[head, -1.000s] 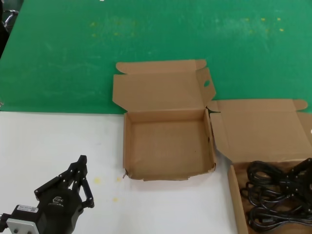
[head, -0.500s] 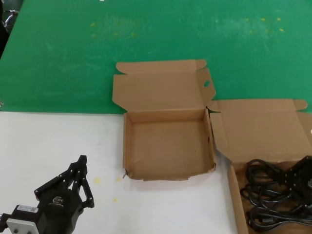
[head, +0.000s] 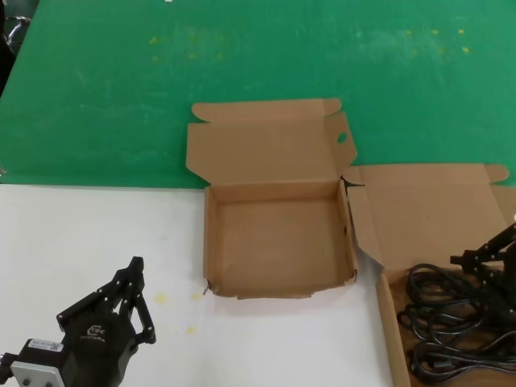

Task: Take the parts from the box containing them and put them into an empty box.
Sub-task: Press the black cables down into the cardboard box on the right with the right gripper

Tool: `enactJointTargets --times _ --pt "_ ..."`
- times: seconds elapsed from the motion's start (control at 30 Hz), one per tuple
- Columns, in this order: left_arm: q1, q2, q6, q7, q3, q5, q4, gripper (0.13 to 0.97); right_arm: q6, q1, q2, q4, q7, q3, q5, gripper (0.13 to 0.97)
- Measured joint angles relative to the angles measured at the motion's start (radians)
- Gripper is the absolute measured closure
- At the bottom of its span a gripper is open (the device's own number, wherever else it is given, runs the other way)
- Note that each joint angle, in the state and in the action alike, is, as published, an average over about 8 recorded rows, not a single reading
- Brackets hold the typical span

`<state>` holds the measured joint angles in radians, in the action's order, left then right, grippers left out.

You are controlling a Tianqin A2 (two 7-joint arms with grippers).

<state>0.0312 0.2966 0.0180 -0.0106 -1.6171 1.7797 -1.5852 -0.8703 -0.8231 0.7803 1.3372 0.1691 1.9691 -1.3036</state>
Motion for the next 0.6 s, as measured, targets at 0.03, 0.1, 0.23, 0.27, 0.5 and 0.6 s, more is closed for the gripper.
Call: enactJointTargets --times 0.03,0.1,0.23,0.27,0.5,0.6 --pt "0.000 0.000 0.000 0.000 0.000 0.000 0.000 0.964 -0.004 -0.001 0.004 0.010 -0.009 0.000 0.005 0.945" --pt "0.000 0.000 0.000 0.000 0.000 0.000 0.000 0.964 -0.013 -0.003 0.011 0.025 -0.023 0.001 0.013 0.945" --pt "0.000 0.000 0.000 0.000 0.000 0.000 0.000 0.964 -0.036 -0.006 0.024 0.043 -0.039 0.009 0.031 0.945" --pt "0.000 0.000 0.000 0.000 0.000 0.000 0.000 0.964 -0.043 -0.007 0.026 0.046 -0.042 0.012 0.036 0.945" --pt "0.000 0.000 0.000 0.000 0.000 0.000 0.000 0.964 -0.103 -0.039 0.030 0.041 -0.059 0.041 0.076 0.925" --pt "0.000 0.000 0.000 0.000 0.000 0.000 0.000 0.964 -0.127 -0.062 0.022 0.026 -0.061 0.054 0.091 0.918"
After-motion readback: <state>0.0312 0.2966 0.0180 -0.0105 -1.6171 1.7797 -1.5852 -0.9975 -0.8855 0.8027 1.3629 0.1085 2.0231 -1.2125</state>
